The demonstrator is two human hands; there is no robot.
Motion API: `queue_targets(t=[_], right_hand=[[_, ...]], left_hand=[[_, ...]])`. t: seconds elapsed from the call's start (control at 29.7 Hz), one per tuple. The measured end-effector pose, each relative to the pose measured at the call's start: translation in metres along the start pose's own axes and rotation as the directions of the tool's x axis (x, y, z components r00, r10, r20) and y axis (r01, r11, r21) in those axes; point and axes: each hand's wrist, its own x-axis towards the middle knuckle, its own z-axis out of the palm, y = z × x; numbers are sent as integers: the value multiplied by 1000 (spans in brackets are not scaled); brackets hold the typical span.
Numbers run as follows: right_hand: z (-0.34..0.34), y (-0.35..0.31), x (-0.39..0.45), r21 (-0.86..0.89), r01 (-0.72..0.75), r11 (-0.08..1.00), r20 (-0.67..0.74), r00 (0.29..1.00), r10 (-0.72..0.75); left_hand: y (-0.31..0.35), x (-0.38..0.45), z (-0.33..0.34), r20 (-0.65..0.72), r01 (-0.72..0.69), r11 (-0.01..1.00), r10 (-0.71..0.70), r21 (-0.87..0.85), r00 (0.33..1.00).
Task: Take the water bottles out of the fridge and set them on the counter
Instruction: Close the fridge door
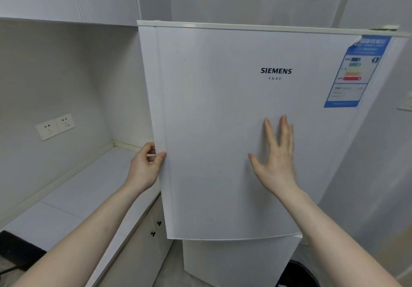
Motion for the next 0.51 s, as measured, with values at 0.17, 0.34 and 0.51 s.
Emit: queue_targets(t=[0.17, 0.34, 0.51], right_hand=[[30, 4, 13, -63, -27, 998, -43, 999, 24], [54, 5, 28, -113, -62, 992, -82, 995, 53], [75, 7, 41, -160, -97, 982, -106, 991, 81]], left_hand=[[-14, 45, 12, 47, -10, 1000, 11, -29, 999], [-27, 90, 25, 100, -42, 997, 48, -62, 994], [-37, 130, 39, 136, -36, 997, 46, -71, 990]])
